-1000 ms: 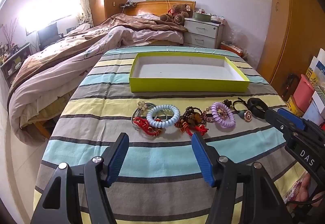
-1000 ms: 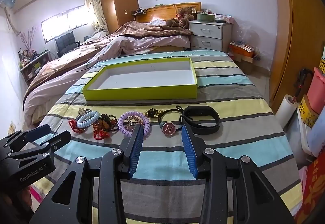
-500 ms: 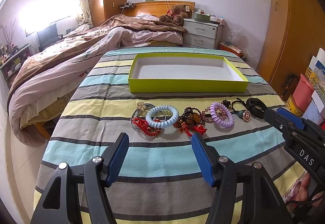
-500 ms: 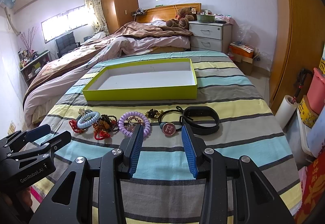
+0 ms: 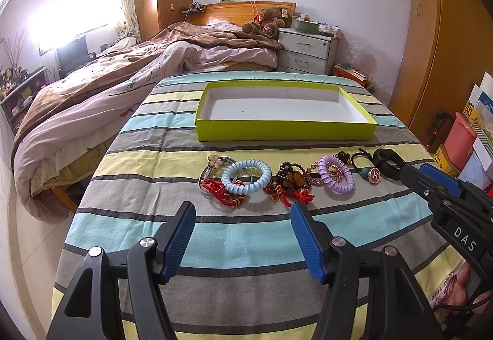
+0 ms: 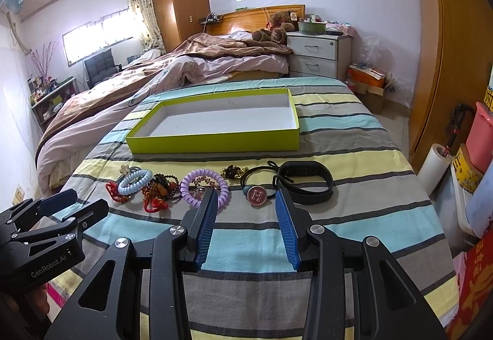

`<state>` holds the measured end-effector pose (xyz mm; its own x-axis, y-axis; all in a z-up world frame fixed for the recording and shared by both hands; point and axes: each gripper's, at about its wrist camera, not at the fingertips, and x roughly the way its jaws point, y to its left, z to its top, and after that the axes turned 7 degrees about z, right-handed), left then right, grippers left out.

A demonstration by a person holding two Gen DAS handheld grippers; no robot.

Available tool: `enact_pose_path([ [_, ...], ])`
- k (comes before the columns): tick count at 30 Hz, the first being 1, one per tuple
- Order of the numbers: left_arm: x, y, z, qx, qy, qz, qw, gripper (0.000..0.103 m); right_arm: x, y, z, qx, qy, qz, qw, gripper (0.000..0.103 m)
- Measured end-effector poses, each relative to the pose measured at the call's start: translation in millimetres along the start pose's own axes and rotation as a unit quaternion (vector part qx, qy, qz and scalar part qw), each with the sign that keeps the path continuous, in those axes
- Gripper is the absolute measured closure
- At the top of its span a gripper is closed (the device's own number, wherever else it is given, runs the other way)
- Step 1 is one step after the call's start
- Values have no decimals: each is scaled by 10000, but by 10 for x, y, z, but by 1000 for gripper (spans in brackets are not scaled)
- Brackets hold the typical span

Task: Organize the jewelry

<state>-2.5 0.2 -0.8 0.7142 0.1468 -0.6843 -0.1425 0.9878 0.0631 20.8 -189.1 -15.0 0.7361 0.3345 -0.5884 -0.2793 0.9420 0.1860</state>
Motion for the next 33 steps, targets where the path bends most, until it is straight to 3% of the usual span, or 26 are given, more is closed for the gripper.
enact_pose_path([
  [33, -8, 20, -4, -35, 17, -72, 10000, 39, 6, -10, -4, 4, -20, 13, 10000, 63],
])
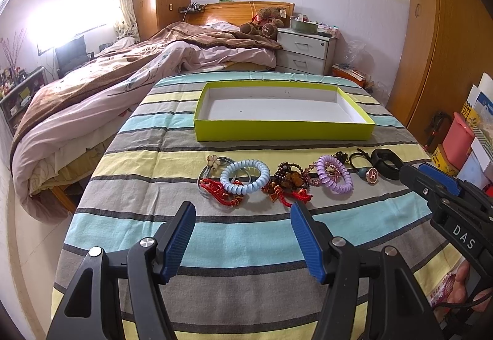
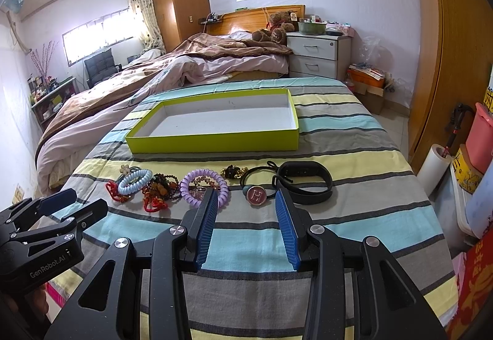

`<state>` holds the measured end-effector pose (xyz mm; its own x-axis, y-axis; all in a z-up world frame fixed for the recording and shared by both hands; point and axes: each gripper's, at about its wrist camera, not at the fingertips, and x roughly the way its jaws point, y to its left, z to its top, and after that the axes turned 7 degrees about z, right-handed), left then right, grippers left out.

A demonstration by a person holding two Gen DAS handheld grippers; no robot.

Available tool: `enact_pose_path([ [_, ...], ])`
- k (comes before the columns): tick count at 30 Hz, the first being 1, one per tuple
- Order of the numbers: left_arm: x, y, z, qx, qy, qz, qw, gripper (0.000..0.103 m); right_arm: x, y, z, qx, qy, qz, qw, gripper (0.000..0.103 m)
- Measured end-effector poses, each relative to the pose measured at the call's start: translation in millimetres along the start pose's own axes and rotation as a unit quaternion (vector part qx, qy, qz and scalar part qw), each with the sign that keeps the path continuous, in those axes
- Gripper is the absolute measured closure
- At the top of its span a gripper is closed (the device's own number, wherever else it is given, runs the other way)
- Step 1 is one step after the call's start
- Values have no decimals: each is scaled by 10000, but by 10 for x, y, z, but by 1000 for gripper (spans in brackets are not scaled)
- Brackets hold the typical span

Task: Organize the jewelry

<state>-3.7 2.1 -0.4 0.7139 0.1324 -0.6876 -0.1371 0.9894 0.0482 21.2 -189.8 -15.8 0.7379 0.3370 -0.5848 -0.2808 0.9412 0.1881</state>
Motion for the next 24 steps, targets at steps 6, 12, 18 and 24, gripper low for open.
enact_pose_path([
  [6, 40, 111, 24, -75, 76, -248, 9996, 39, -24, -52, 16, 57, -17, 28, 10000, 63],
  [12, 73, 293, 69, -94, 107, -581, 9982, 39, 116, -100, 55, 35, 214, 249, 9995, 63],
  [18, 141, 503, 131, -42, 195, -462, 9987, 39, 325, -116, 105, 38, 543, 553, 9970, 63],
  [24, 261, 687, 123, -314, 418, -656, 9965, 39, 530, -63, 89, -35, 923, 737, 9930, 63],
])
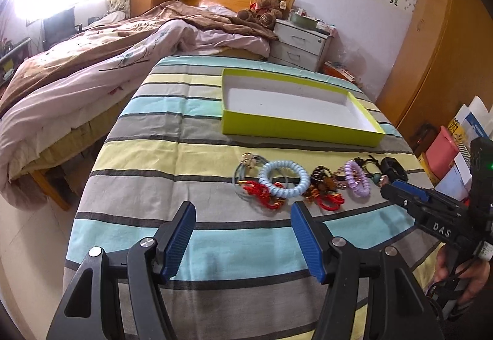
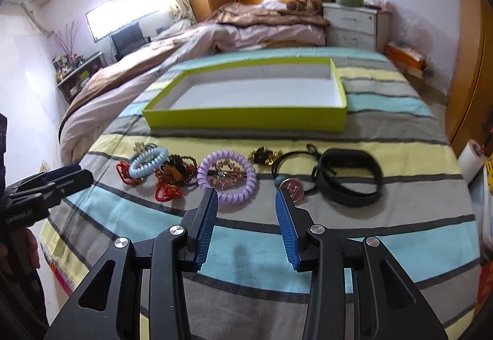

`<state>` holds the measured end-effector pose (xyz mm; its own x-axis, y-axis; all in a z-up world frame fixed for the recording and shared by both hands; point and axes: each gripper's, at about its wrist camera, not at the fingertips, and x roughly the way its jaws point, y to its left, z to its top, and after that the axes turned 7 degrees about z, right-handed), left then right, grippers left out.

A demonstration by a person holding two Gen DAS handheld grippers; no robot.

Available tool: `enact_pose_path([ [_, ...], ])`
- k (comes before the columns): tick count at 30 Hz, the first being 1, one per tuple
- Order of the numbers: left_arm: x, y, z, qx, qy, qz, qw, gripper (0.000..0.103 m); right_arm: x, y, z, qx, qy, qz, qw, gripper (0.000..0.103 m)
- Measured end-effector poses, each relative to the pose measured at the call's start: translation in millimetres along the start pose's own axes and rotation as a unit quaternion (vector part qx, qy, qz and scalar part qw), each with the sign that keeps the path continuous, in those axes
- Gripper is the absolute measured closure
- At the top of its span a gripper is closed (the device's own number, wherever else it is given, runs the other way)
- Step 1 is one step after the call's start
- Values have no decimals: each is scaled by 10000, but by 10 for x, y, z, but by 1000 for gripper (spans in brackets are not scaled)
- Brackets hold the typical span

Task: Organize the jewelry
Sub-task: 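Grasp the light blue coil hair tie with the left gripper while the right grasps the purple coil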

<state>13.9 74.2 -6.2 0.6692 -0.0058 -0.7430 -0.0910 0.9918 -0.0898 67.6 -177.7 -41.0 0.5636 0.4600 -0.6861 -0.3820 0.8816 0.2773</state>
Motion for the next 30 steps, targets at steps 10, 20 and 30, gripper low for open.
enact_pose_path([
  [10, 171, 14, 39, -82, 274, -324, 9991, 39, 206, 6, 142, -208, 220, 34, 9995, 63],
  [20, 175, -16, 87, 54, 312, -379, 9988, 39, 317, 47, 140, -455, 483, 150, 9977, 81],
  [30, 205, -24, 166, 90, 313, -394, 9987, 39, 339, 21, 132, -482, 531, 15, 9974, 92],
])
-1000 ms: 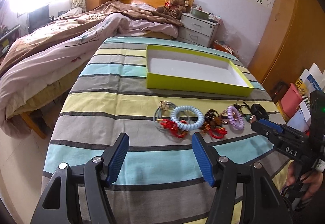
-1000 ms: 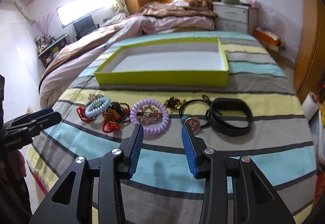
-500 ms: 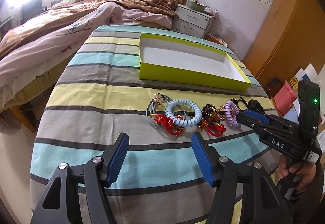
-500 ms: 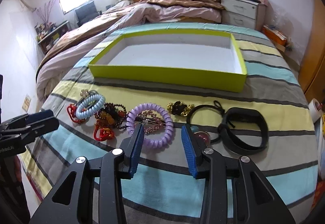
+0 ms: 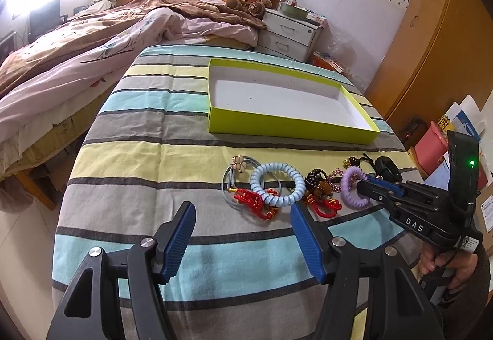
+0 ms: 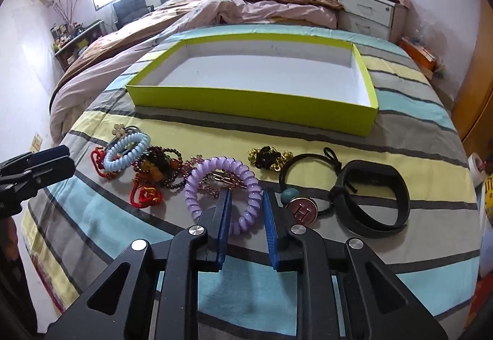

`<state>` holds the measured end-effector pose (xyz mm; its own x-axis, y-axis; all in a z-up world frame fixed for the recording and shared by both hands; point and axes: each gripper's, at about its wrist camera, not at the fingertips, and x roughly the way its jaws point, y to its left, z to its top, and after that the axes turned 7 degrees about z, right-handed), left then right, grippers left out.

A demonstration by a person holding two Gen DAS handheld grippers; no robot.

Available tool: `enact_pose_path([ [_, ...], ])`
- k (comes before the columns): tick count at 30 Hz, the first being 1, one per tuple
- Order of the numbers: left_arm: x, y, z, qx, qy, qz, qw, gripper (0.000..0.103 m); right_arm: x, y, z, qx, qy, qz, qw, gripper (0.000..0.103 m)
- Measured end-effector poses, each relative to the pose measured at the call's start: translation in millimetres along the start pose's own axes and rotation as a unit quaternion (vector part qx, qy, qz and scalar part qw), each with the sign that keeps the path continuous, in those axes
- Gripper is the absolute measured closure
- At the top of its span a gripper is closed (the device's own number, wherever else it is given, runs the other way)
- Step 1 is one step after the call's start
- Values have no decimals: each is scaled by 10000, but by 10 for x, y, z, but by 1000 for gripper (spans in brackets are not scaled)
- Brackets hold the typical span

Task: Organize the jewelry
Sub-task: 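Grasp the light blue coil hair tie with the left gripper while the right grasps the purple coil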

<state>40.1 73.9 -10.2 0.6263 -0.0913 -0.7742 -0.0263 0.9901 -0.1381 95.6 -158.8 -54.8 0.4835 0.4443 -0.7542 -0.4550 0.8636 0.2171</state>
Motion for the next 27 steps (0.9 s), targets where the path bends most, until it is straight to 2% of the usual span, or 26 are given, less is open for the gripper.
enact_pose_path([
  [3, 54, -3, 37, -7, 59, -95, 9999, 41, -37, -32, -9, 80, -84, 43, 9999, 93],
  [8, 176, -28, 118, 10, 169, -72, 9998, 57, -150, -87, -23, 227, -339, 46, 9992, 93],
  [12, 218, -142, 241, 171, 120, -250, 9995, 59, -201, -87, -21, 267, -440, 73, 9986, 93],
  [19, 429, -301, 340, 669, 311, 145, 9972, 59, -242, -130, -39, 388, -531, 118, 9978, 93],
  [21, 498, -335, 331, 764, 413, 211, 9960, 65, -254, -141, -46, 408, -548, 115, 9976, 93],
  [22, 527, -329, 331, 761, 454, 256, 9957, 75, -256, -147, -49, 419, -551, 126, 9975, 93],
  [23, 548, -328, 327, 766, 487, 307, 9954, 78, -256, -149, -47, 426, -552, 136, 9975, 93],
  [27, 607, -354, 307, 873, 528, 317, 9943, 80, -257, -146, -47, 423, -549, 161, 9975, 93],
])
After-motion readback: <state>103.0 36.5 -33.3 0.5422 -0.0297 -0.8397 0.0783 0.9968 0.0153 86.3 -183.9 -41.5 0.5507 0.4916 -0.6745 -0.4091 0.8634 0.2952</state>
